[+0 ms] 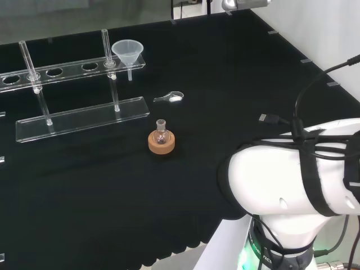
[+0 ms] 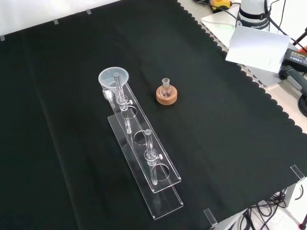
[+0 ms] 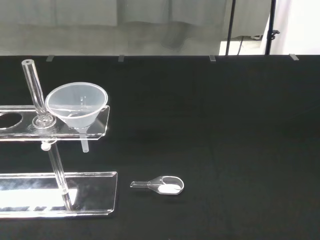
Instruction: Pick up the funnel from the transparent funnel stand.
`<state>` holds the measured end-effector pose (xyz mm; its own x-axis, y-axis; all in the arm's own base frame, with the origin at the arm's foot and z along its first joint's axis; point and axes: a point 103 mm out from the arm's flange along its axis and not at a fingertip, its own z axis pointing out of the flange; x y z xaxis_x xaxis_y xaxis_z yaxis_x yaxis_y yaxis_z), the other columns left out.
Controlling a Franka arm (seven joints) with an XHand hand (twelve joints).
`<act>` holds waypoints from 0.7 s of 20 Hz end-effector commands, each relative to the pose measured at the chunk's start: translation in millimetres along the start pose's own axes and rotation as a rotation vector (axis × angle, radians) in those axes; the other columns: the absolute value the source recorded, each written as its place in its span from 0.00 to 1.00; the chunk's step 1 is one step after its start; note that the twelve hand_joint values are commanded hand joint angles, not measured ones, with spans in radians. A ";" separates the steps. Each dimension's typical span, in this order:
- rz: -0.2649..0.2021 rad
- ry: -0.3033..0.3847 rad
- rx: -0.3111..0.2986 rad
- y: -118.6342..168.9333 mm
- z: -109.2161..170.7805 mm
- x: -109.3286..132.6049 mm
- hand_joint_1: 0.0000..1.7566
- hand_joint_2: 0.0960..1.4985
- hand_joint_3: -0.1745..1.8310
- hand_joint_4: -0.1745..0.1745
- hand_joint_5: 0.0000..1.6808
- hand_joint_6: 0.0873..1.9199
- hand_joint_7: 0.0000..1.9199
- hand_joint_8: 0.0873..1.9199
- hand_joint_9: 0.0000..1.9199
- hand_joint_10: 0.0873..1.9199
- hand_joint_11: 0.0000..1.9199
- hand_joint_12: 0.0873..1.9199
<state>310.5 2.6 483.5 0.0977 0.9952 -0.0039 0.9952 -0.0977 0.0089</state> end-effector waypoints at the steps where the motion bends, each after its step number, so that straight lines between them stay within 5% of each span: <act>1: 0.011 0.009 0.027 17.3 3.5 4.1 0.00 0.86 0.16 0.53 0.12 0.00 0.00 0.14 0.04 0.32 0.00 0.70; 14: -0.052 0.026 0.092 97.7 44.6 17.8 0.00 0.86 0.16 0.52 0.13 0.00 0.00 0.14 0.04 0.31 0.00 0.70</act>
<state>362.9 9.2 455.0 0.0912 0.9958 0.0017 0.9937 -0.0909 -0.0656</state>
